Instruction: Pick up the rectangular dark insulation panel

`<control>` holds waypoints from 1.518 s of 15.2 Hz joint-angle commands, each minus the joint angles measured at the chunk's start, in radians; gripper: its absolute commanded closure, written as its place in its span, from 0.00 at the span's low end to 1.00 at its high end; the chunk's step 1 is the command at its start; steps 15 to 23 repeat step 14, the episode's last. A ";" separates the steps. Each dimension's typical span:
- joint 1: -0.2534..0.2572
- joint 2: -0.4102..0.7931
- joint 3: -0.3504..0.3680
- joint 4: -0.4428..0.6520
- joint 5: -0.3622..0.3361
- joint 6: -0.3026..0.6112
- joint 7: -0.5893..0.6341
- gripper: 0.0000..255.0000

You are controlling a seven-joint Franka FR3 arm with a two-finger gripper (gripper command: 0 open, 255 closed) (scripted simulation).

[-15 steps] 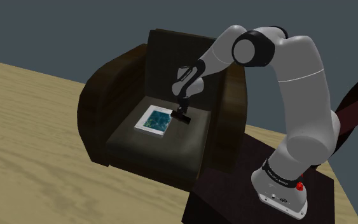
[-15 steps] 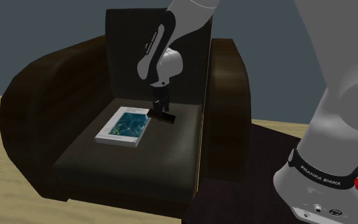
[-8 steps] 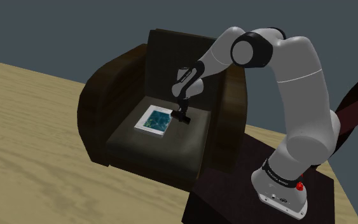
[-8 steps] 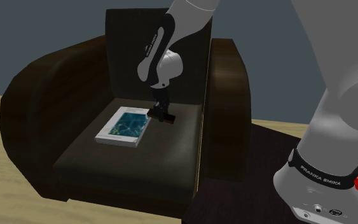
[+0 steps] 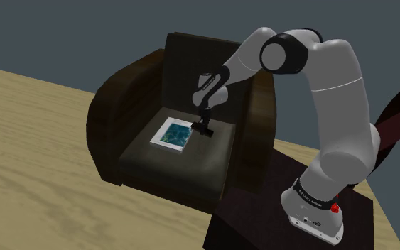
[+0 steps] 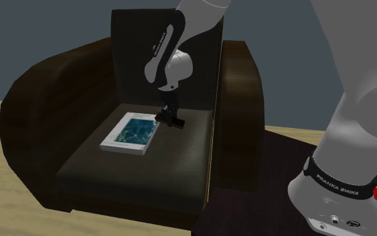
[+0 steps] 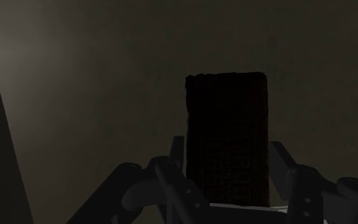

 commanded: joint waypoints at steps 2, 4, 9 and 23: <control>0.003 -0.032 -0.004 -0.005 -0.005 -0.027 0.004 1.00; 0.005 -0.054 -0.007 -0.010 -0.008 -0.044 0.006 1.00; 0.010 -0.109 -0.014 -0.020 -0.016 -0.089 0.011 1.00; 0.013 -0.142 -0.018 -0.023 -0.021 -0.118 0.015 1.00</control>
